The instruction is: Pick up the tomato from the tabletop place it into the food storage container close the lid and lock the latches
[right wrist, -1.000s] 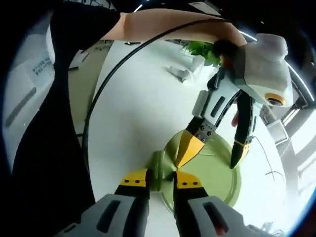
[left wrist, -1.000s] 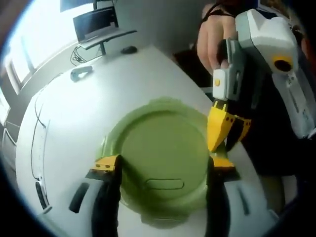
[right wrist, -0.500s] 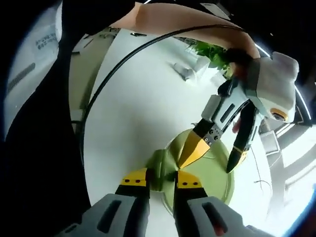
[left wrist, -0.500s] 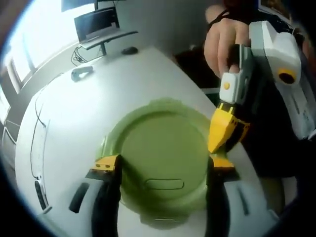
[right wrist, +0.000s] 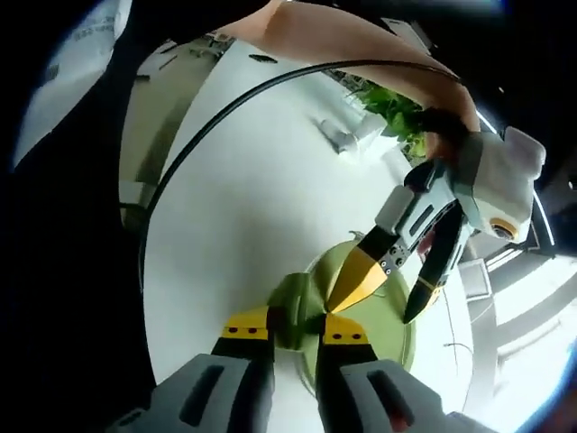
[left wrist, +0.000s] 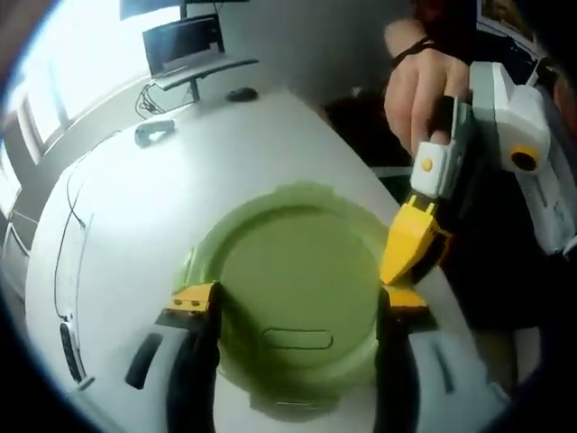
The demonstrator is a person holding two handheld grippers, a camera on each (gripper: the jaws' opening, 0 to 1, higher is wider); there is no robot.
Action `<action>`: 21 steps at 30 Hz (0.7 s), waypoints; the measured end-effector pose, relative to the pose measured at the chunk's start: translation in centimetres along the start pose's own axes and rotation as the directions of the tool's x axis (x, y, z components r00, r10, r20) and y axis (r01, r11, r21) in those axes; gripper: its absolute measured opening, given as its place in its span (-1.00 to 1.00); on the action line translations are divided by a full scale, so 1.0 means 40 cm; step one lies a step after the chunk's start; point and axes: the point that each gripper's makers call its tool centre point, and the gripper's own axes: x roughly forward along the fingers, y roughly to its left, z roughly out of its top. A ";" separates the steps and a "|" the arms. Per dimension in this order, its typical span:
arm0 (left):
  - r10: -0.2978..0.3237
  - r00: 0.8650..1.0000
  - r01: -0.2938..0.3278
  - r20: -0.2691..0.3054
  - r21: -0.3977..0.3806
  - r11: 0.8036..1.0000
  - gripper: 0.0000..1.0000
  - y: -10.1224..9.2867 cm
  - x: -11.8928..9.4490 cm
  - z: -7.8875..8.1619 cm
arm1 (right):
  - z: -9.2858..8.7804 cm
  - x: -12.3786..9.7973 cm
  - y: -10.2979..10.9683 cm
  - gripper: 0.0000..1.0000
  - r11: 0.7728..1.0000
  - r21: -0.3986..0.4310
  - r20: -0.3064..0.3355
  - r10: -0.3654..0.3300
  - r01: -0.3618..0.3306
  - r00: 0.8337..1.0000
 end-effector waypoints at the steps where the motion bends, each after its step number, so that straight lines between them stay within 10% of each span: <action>1: 0.000 1.000 0.000 0.001 -0.003 1.000 0.25 -0.002 0.000 0.000 | 0.001 0.000 0.000 -0.80 1.000 0.004 -0.004 -0.007 0.007 1.000; 7: 0.001 1.000 -0.001 -0.015 -0.002 1.000 0.29 -0.008 0.000 -0.005 | 0.000 -0.002 -0.010 -0.72 0.999 0.036 0.025 -0.008 0.007 1.000; 11: -0.005 0.999 0.005 -0.035 0.001 1.000 0.30 -0.012 -0.004 -0.016 | -0.003 -0.015 -0.018 -0.73 0.972 0.226 0.041 0.058 -0.066 0.997; 21: -0.003 0.997 0.003 -0.075 0.001 1.000 0.29 -0.010 -0.004 -0.024 | 0.033 -0.012 -0.028 -1.00 0.999 0.035 -0.049 0.007 -0.005 0.999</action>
